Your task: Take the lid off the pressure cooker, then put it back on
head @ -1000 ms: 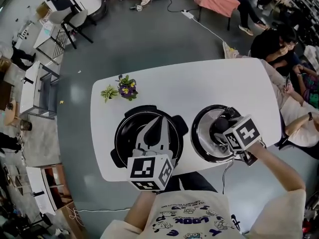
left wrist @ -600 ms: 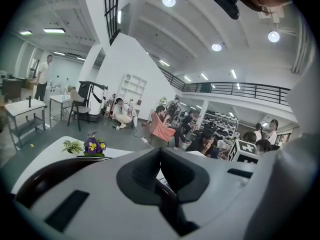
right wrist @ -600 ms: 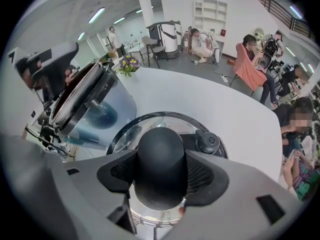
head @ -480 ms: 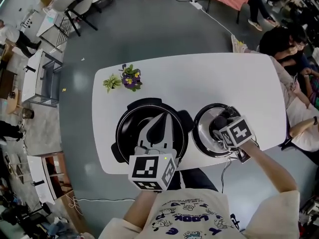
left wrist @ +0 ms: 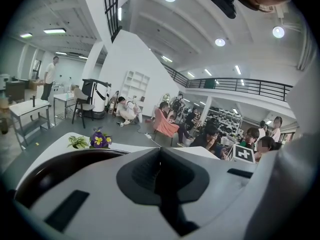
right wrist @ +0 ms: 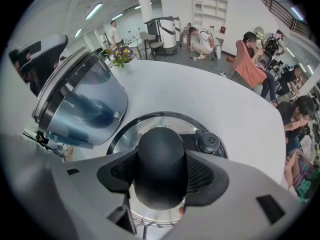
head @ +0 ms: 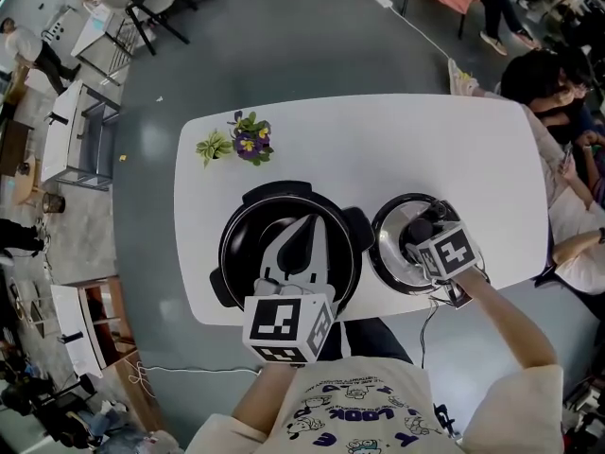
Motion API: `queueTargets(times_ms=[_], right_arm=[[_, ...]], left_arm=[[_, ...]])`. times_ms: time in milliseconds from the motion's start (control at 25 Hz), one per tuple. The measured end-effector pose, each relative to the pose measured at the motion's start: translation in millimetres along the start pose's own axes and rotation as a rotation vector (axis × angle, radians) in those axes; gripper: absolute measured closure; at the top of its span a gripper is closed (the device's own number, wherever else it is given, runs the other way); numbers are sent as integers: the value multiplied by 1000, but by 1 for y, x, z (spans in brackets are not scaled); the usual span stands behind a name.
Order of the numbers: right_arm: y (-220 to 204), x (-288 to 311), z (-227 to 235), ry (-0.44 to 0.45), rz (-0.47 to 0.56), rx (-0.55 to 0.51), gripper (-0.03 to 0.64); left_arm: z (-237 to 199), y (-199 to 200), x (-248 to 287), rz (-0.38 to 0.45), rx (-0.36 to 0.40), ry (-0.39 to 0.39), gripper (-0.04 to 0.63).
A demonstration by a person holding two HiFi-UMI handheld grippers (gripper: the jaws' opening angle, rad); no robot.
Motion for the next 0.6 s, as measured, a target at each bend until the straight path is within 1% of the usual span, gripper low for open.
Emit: queueTargets(times_ms=[240,600], right_arm=[[3,10,2,-14,1,7,321],[-4,22,0,-29,-6,-5,321]], left_arm=[[0,-4,4,-10,10,0,581],[1,-12,6,-20,2,-3,580]])
Point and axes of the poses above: the fingertips, and each gripper's own axes: x forward along the fingers, z to its right, y out of its top, the point moved 1 cm from there along -x, backward along the fingers, and after that the axes turned 2 degrees about y, right-handed, at the moved point
